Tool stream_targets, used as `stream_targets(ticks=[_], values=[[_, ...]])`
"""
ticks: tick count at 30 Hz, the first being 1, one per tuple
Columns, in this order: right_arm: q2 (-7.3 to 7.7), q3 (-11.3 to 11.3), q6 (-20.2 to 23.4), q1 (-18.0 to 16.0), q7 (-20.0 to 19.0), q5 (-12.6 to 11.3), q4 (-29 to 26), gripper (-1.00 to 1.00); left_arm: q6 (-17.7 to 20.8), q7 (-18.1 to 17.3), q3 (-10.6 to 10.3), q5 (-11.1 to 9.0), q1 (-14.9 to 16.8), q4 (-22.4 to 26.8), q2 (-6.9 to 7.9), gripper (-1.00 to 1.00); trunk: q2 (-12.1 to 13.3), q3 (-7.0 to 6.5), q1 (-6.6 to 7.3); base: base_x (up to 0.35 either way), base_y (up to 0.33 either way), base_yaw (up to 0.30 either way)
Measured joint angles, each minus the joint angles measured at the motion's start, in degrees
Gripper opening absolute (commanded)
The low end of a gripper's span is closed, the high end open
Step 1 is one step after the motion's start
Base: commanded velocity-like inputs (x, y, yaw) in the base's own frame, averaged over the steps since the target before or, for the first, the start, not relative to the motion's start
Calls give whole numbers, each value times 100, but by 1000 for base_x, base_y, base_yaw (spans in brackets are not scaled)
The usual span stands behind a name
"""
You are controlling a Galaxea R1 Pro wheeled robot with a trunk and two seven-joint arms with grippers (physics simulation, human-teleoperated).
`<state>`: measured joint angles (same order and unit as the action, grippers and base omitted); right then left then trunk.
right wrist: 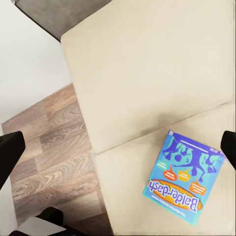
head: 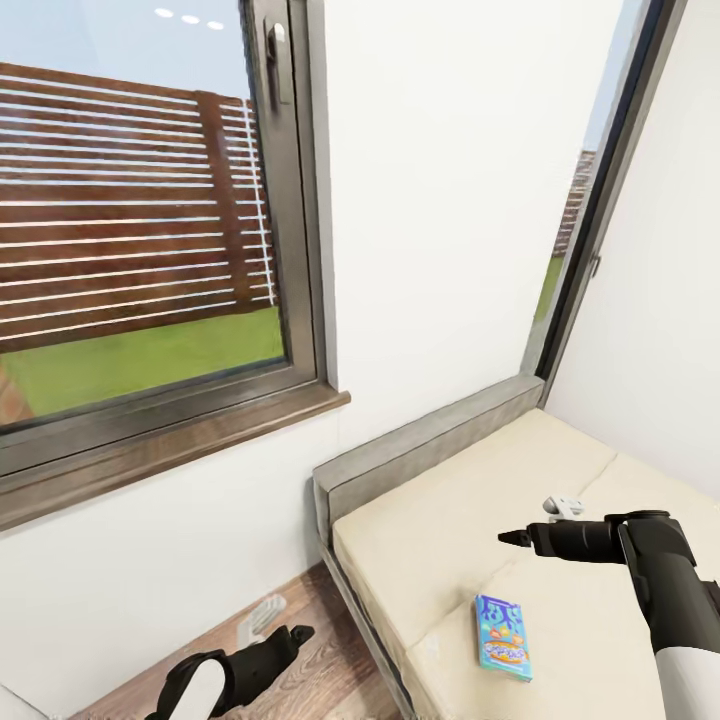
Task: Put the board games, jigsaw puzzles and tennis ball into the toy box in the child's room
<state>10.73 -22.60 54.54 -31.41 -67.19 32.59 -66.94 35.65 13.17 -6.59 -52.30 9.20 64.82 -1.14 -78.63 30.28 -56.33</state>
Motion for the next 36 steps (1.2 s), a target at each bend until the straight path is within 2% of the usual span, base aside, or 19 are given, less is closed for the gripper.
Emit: stream_targets(ticks=[20,36], values=[[-6,11,-1,3,9,1,1,100,-12,-4,13,25,0,-4,0,100,0,0,1,-19,-16,0],[-4,18,-1,5,10,3,1,100,-9,-2,39,24,0,-5,-1,100,0,0,1,-123,0,0]])
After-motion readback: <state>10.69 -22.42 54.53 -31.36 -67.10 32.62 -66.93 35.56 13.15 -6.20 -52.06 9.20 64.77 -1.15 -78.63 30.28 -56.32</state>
